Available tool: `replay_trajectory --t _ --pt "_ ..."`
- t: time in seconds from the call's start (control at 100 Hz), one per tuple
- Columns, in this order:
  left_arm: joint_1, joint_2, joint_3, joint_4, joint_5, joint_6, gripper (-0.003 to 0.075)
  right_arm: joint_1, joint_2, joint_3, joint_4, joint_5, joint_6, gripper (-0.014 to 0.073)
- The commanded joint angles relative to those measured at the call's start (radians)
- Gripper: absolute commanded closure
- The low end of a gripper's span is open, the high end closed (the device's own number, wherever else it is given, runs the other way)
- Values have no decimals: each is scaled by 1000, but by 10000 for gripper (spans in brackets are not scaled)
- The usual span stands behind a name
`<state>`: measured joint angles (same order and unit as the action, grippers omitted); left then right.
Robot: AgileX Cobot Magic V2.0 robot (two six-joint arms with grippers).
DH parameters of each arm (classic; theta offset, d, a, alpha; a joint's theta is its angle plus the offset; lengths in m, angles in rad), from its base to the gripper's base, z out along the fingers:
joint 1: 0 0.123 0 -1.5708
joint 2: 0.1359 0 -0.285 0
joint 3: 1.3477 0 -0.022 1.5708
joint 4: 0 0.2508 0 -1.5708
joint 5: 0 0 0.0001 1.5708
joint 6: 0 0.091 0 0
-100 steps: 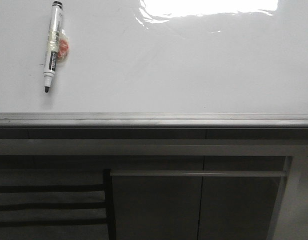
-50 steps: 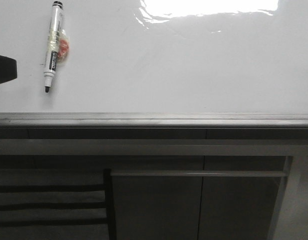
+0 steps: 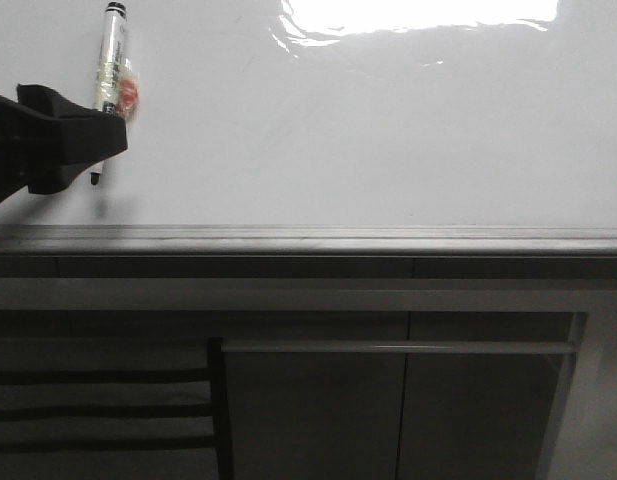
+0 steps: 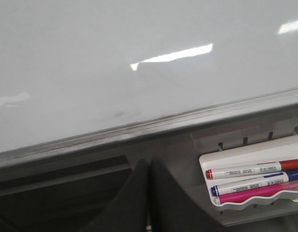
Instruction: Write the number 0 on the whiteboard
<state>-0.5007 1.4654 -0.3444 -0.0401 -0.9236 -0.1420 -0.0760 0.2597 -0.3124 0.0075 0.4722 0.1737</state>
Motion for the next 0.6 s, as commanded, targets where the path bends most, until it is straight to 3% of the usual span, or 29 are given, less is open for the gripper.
replay_trajectory --t 0.0,0.21,0.26,0.33,0.47,0.59 --pt "-8 2 -49 -17 -87 -11 362 4 19 -27 -14 -83 -2 662" --pt "-6 62 -85 -49 -94 -11 395 22 19 -27 -14 -83 -2 662" --pt "-6 76 -87 -49 -100 -11 489 24 19 -27 -14 -83 -2 662" --pt "-6 91 -88 -45 -97 -9 731 24 19 -27 -14 -83 -2 662" --pt "-6 91 -87 -6 -129 6 732 84 19 -39 -1 -81 -31 662" --pt "-6 62 -78 168 -207 82 732 222 23 -111 141 -14 -304 662"
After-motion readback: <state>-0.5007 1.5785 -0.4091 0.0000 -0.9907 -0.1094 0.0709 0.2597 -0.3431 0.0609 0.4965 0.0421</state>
